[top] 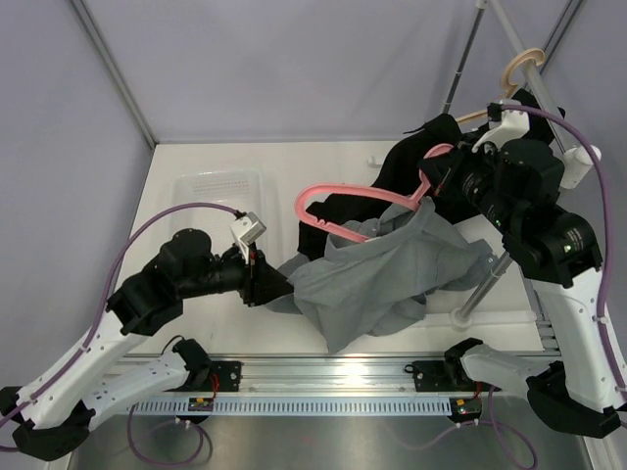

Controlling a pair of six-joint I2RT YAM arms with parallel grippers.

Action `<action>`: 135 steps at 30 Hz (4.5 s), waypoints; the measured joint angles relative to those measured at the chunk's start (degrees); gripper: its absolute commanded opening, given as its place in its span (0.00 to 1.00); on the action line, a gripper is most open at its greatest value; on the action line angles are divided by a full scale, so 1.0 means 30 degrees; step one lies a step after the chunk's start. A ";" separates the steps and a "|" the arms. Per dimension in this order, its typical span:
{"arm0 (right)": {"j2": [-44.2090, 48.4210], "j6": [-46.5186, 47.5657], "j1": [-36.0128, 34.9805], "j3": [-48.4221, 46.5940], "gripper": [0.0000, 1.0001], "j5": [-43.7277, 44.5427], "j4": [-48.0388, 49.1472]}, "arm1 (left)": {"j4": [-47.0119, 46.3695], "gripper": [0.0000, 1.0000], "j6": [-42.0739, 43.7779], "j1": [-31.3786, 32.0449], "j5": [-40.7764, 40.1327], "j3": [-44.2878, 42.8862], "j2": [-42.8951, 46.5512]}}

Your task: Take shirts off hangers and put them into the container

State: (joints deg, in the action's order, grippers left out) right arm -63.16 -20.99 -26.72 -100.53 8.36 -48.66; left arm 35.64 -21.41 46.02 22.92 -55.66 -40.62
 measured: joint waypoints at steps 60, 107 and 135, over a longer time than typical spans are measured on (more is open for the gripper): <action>1.0739 -0.2637 -0.5158 1.5766 0.00 -1.5482 0.2878 | -0.2572 0.00 0.2004 0.0000 0.4510 -1.4702 -0.9100; 0.7541 -0.3373 -0.9850 1.9526 0.55 -0.6025 0.6273 | -0.3803 0.78 0.2011 0.0124 0.4940 -1.7165 -1.7391; -0.8437 -0.5435 -1.0171 1.3959 0.99 0.6768 0.3198 | -0.0357 0.99 -0.2047 -0.0182 -0.5355 -0.2579 0.0583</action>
State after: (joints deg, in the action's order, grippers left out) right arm -88.47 -37.30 -57.23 -58.65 28.67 -39.07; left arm 34.57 -27.55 45.47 6.85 -63.40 -38.87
